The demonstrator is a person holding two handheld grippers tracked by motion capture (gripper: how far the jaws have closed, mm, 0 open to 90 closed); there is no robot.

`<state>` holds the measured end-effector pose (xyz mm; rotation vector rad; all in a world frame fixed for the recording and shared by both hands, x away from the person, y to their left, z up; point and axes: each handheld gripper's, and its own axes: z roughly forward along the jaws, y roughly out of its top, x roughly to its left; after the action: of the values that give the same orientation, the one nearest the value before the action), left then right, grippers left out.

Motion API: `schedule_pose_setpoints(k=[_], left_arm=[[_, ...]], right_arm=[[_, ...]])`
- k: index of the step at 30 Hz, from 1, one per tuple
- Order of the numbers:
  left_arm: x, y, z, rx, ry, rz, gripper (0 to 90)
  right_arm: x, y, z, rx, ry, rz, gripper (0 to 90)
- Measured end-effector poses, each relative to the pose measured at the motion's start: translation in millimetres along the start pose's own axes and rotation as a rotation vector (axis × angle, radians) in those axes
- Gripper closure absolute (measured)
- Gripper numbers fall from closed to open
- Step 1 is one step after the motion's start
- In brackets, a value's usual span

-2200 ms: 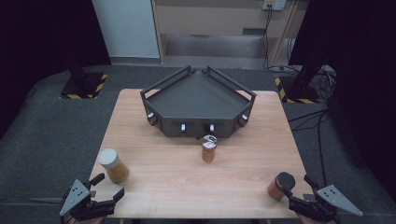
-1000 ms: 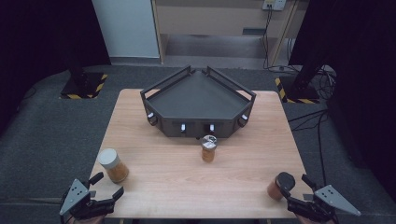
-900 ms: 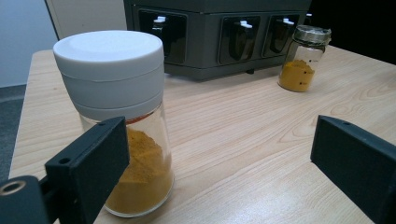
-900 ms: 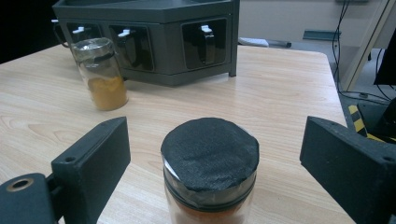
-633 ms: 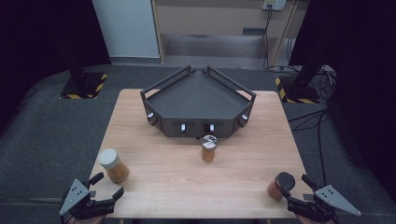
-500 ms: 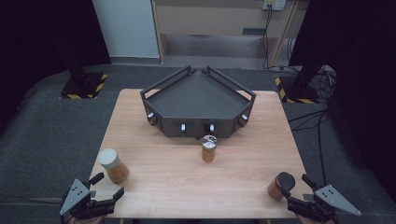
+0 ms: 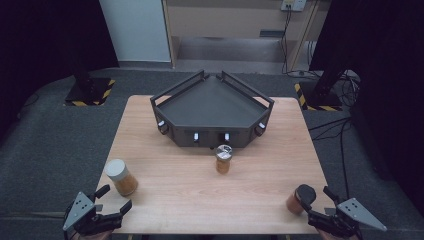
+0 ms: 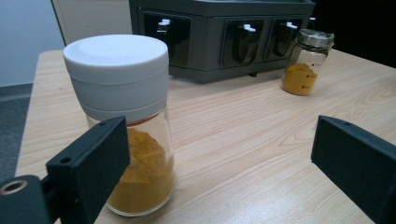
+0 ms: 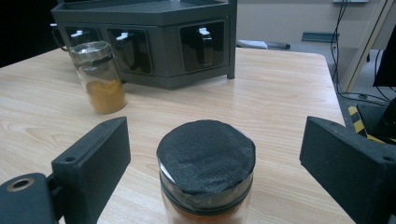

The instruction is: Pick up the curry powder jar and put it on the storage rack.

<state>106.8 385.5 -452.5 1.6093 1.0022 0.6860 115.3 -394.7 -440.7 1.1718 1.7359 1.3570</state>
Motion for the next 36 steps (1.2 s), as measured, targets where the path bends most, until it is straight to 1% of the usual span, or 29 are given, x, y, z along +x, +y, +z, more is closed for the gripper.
schedule_pose_setpoints(k=[3,5,8,9,11,13,15,17,21,24,25,26,29,36], left_arm=[[-1.2,3.1,0.0,0.01,0.004,0.006,4.3],[-3.4,10.1,-0.2,0.028,0.013,0.031,4.3],[-1.9,15.3,-0.6,0.037,0.006,0.027,4.2],[-3.2,18.8,-1.2,0.044,0.017,0.034,4.5],[-2.6,20.4,-1.7,0.044,0.017,0.032,4.5],[-0.9,24.8,-3.8,0.038,0.023,0.033,4.5],[2.3,27.3,-4.4,0.034,0.015,0.026,4.8],[2.8,30.1,-4.4,0.041,0.019,0.032,4.8],[8.3,38.4,-5.4,0.048,0.019,0.036,5.1],[11.0,41.4,-6.0,0.046,0.015,0.033,5.2],[12.8,43.2,-6.2,0.046,0.013,0.033,5.3],[14.9,45.1,-5.9,0.046,0.011,0.024,5.3],[21.0,50.1,-5.0,0.049,0.007,0.021,5.5],[28.3,58.6,-1.8,0.065,0.002,0.029,5.5]], right_arm=[[-0.2,0.0,0.2,0.0,0.0,0.0,8.6],[-0.1,-0.2,0.1,-0.001,0.0,0.0,8.7],[-0.1,-0.2,-0.1,-0.002,0.0,0.0,8.7],[0.1,-0.1,0.0,-0.001,0.0,0.0,8.7],[0.1,0.1,0.3,0.001,0.0,-0.002,8.7],[0.2,0.2,0.6,0.002,-0.001,-0.003,8.7],[0.2,0.1,0.4,0.001,-0.002,-0.002,8.7],[0.3,0.2,0.3,0.001,-0.002,-0.002,8.7],[0.4,0.2,0.2,0.001,-0.003,-0.001,8.7],[0.4,0.1,0.2,0.001,-0.003,-0.001,8.7],[0.4,0.2,0.2,0.001,-0.003,-0.002,8.8],[0.4,0.2,0.2,0.001,-0.003,-0.002,8.8],[0.4,0.1,0.1,0.0,-0.002,-0.002,8.8],[0.7,0.2,0.0,0.0,-0.004,-0.002,8.8]])
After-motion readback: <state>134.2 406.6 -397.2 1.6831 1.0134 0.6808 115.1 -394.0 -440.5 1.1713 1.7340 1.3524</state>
